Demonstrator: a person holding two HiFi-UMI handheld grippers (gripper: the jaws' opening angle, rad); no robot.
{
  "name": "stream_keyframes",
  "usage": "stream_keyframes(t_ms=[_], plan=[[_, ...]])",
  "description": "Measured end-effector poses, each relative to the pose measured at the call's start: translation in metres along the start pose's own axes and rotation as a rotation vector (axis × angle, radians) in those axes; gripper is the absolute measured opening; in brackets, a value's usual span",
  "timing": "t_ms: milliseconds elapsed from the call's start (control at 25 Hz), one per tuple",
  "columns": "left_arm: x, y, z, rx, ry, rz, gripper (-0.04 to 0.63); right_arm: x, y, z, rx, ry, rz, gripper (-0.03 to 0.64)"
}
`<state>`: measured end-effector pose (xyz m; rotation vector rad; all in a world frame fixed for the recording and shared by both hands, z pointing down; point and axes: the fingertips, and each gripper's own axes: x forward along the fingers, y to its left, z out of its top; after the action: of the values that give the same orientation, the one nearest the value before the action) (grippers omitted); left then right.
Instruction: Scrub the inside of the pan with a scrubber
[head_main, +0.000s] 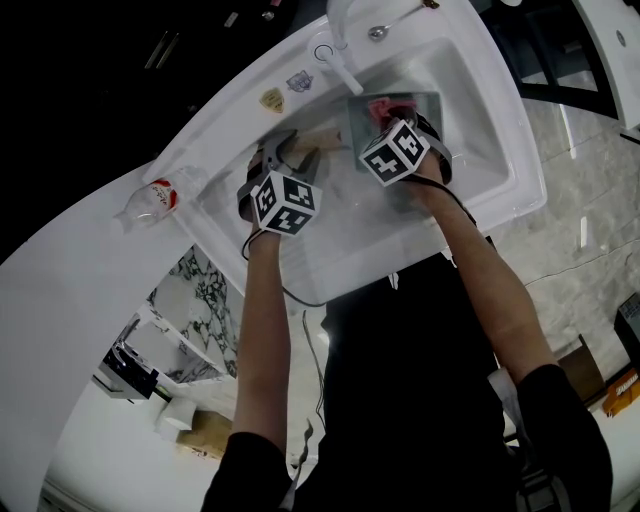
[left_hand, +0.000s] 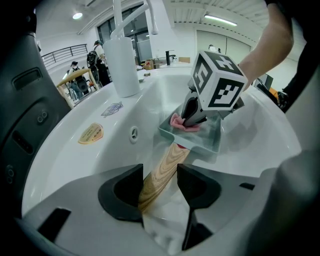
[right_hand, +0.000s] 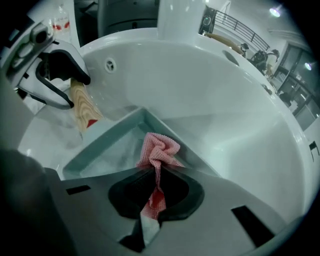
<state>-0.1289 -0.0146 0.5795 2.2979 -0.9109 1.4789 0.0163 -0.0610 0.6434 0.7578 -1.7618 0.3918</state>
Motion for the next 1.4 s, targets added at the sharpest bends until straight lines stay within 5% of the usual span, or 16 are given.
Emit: stream_keyframes(t_ms=[240, 440, 920, 1160, 1400], plan=[[0.001, 0.001, 0.0, 0.0, -0.004, 0.0, 0.218, -0.004, 0.042, 0.03, -0.076, -0.097, 0.095, 0.041], [0.0, 0.001, 0.0, -0.002, -0.005, -0.004, 0.218, -0.008, 0.057, 0.019, -0.226, -0.072, 0.124, 0.043], [0.001, 0.001, -0.001, -0.003, -0.009, -0.004, 0.219, -0.007, -0.008, -0.05, -0.323, 0.16, -0.052, 0.043], [0.0, 0.001, 0.0, -0.01, -0.009, -0.003, 0.219, -0.013, 0.0, -0.073, -0.224, 0.275, 0.042, 0.041], [0.0, 0.001, -0.001, -0.009, -0.01, -0.001, 0.219, -0.017, 0.042, -0.044, -0.117, 0.142, 0.179, 0.041]])
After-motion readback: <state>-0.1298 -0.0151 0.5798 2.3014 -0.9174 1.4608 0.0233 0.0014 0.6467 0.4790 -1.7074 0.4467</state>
